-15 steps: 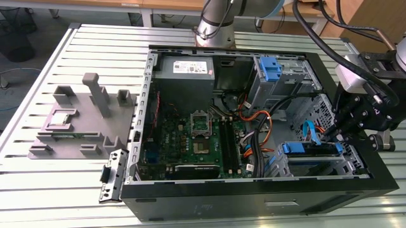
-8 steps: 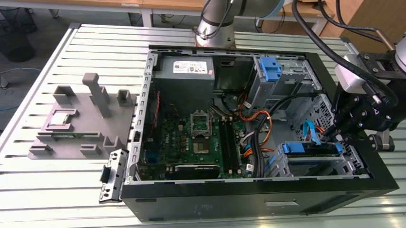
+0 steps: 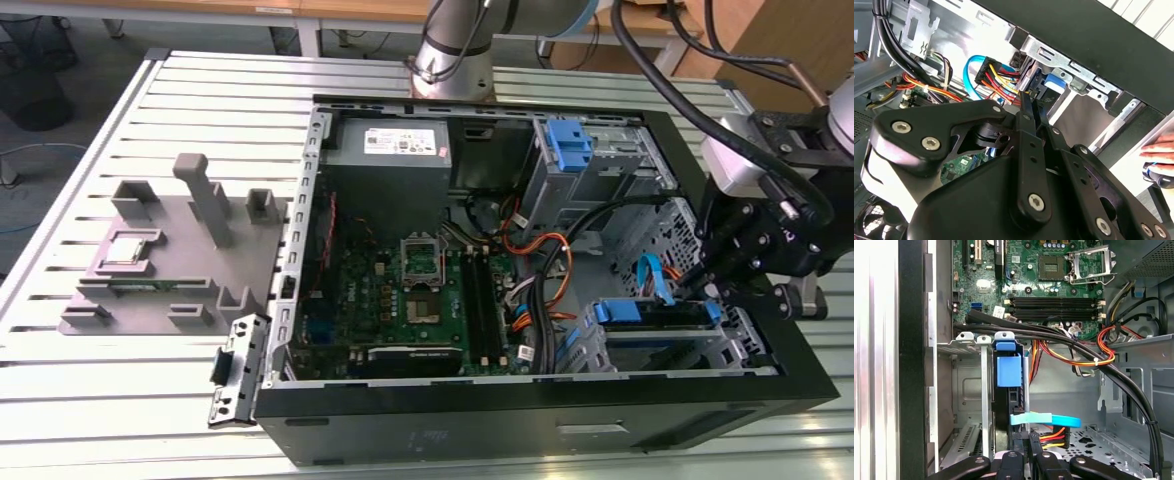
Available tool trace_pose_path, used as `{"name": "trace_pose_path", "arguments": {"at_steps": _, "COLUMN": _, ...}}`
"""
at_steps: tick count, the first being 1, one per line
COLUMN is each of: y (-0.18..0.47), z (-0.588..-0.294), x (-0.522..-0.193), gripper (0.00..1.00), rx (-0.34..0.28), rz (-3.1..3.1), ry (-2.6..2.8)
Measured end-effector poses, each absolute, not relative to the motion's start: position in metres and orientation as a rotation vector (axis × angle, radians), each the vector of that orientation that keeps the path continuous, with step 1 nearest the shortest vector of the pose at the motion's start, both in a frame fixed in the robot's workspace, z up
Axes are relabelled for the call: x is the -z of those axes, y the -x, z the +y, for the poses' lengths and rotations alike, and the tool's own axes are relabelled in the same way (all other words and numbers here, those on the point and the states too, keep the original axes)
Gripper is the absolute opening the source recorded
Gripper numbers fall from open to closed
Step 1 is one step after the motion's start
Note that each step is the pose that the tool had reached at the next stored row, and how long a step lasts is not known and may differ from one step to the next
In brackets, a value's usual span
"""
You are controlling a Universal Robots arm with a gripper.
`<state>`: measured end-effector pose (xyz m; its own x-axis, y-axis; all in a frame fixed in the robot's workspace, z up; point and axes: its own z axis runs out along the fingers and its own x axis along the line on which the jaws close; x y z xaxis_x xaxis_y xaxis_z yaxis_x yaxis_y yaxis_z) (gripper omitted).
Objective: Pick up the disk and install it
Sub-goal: 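Insert the second disk wire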
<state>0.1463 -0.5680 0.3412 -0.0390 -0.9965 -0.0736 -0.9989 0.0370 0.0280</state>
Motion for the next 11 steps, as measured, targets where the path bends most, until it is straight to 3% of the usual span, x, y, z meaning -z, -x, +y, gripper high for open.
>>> {"name": "trace_pose_path", "arguments": {"at_steps": 11, "y": -0.1461, "z": -0.5716, "x": -0.3402, "gripper": 0.16, "rx": -0.109, "rz": 2.237, "ry": 2.154}}
